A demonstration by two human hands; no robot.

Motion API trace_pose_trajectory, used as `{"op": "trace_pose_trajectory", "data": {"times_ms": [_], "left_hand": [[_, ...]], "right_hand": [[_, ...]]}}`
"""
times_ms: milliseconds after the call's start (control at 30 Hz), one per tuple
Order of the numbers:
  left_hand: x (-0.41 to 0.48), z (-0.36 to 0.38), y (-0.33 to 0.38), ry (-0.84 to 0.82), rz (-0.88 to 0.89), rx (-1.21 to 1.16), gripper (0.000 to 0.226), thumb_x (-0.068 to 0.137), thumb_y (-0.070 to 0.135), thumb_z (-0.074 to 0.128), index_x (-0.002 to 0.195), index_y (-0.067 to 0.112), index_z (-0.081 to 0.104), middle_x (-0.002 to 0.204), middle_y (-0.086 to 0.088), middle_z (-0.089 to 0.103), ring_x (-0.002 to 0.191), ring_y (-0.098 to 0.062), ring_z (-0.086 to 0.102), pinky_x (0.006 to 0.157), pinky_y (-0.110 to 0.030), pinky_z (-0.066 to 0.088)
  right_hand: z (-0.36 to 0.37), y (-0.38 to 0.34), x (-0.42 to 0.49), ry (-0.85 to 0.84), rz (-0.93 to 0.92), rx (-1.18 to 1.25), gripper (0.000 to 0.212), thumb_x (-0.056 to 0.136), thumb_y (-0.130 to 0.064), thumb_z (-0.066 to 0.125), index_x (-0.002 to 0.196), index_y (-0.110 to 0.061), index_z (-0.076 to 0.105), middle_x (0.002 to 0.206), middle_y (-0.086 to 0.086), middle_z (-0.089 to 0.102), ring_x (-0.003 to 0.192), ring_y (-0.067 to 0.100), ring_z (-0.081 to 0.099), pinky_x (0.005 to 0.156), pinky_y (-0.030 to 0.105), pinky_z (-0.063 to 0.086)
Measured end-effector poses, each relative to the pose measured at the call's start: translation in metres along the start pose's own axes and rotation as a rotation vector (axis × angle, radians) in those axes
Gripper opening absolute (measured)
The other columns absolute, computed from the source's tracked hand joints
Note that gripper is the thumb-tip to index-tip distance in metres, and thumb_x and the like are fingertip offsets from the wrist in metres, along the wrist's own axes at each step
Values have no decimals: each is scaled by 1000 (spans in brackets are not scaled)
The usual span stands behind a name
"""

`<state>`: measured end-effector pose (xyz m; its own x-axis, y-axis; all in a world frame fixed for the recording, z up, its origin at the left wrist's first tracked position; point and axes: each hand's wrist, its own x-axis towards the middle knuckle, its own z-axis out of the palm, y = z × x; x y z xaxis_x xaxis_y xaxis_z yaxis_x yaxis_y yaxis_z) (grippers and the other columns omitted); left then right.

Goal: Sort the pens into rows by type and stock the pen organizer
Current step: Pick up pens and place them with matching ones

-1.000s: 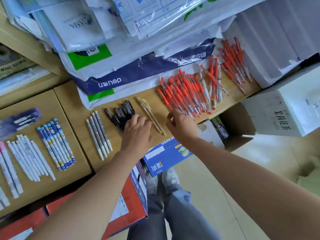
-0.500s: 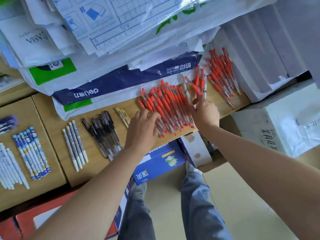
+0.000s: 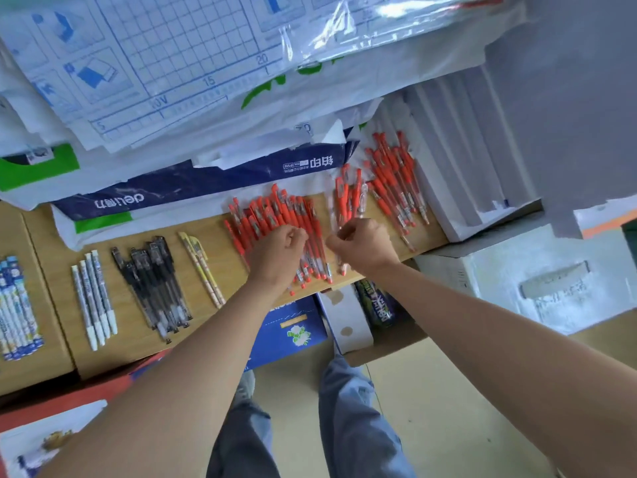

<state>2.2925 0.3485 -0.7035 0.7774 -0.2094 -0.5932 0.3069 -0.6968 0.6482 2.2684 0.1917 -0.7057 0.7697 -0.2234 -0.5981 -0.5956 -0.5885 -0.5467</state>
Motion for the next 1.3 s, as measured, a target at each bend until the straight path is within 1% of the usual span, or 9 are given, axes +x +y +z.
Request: {"op": "trace_pose_trajectory", "data": {"times_ms": [100,167,300,400,600,767,1067,1200,1300], "left_hand": [[8,14,24,-151,-139,-204,40,98,46,42,101,12,63,83,3,62,73,-17,59,72,-33,46],[13,23,32,-129,-162,-239,38,98,42,46,93,8,61,70,-1,55,63,-17,52,63,-31,41],[24,30,27,-43,-183,-252,36,100,34,45,89,2,59,67,-5,53,58,-19,49,62,-32,38],[25,28,16,-14,-162,-180,41,99,34,45,97,-4,60,70,-13,53,57,-21,44,61,-34,34],[26,28,-3,-4,-154,-145,45,97,38,47,98,-5,58,74,-20,53,62,-25,48,61,-38,37],[25,28,-5,-7,-142,-169,44,97,37,48,95,-7,56,69,-15,48,61,-24,47,60,-38,36],[22,25,-7,6,-132,-180,45,95,37,50,96,-8,56,71,-16,50,62,-25,47,61,-39,37],[18,27,-11,24,-131,-192,45,96,36,50,94,-8,55,70,-16,49,60,-24,49,62,-39,39],[13,28,-12,36,-122,-218,45,96,35,52,92,-9,55,68,-15,47,59,-23,49,61,-37,38]], "right_hand": [[-10,4,-7,-232,-91,-14,18,80,-29,65,74,-13,60,62,-2,59,52,8,50,50,21,42],[-15,11,-6,-253,-138,42,17,81,-24,66,72,-12,59,55,-5,52,47,4,41,48,18,34],[-24,31,6,-2,-163,13,21,93,-26,57,80,-11,62,55,0,57,50,11,53,49,23,42],[-27,48,22,242,-51,-81,16,93,-28,56,86,-14,63,66,3,65,60,20,64,60,30,53],[-16,43,35,179,49,-169,25,88,-34,61,85,-9,66,77,6,65,70,23,61,57,27,45],[-17,33,42,113,78,-201,31,83,-32,66,66,-7,60,58,2,53,54,17,50,42,19,27],[-19,35,50,52,88,-222,37,83,-41,65,74,-4,62,70,7,66,65,22,65,52,28,52],[-22,33,47,29,120,-278,46,80,-49,68,64,-9,50,59,2,52,51,14,51,42,21,34],[-29,35,40,57,58,-218,52,83,-50,63,52,-13,46,49,-2,44,45,11,41,45,21,32]]}}
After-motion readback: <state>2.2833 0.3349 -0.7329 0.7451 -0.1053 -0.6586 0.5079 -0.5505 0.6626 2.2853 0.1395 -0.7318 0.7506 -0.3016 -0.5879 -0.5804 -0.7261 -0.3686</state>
